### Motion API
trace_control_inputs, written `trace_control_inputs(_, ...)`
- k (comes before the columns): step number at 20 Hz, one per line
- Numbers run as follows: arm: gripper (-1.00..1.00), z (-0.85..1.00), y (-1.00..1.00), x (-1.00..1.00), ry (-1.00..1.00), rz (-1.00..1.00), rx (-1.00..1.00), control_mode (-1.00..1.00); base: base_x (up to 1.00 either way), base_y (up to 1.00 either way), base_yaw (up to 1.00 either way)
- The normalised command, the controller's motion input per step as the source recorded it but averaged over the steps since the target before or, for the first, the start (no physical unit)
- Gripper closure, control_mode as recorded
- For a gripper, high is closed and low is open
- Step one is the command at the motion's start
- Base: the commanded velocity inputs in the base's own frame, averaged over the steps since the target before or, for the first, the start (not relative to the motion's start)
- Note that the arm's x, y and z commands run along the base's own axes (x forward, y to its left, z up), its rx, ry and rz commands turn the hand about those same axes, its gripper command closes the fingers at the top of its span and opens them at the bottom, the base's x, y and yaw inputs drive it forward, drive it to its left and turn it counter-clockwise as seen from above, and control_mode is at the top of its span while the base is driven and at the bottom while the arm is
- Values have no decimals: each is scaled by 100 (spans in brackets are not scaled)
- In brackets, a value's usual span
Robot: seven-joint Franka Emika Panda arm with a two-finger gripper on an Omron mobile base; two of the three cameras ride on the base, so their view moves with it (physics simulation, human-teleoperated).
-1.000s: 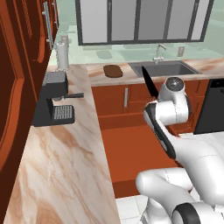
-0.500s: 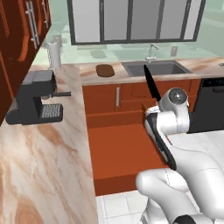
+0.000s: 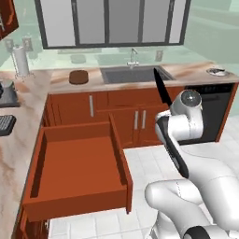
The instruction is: Pick up the knife from the drawer and place it on the cutting board. Then place the meat from the plate to the cutting board.
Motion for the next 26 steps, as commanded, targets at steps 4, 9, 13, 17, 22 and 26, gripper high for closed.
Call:
trace_control_inputs(4, 100, 0, 0, 0, 0, 0, 0, 100, 69, -100, 0)
trace_control_inputs(9, 100, 0, 0, 0, 0, 0, 0, 100, 100, -82, 3)
trace_control_inputs(13, 100, 0, 0, 0, 0, 0, 0, 100, 100, -3, 4)
trace_control_inputs(17, 100, 0, 0, 0, 0, 0, 0, 100, 100, 13, 4)
trace_control_inputs(22, 100, 0, 0, 0, 0, 0, 0, 100, 100, 13, 4)
trace_control_inputs(26, 100, 0, 0, 0, 0, 0, 0, 100, 100, 4, 9)
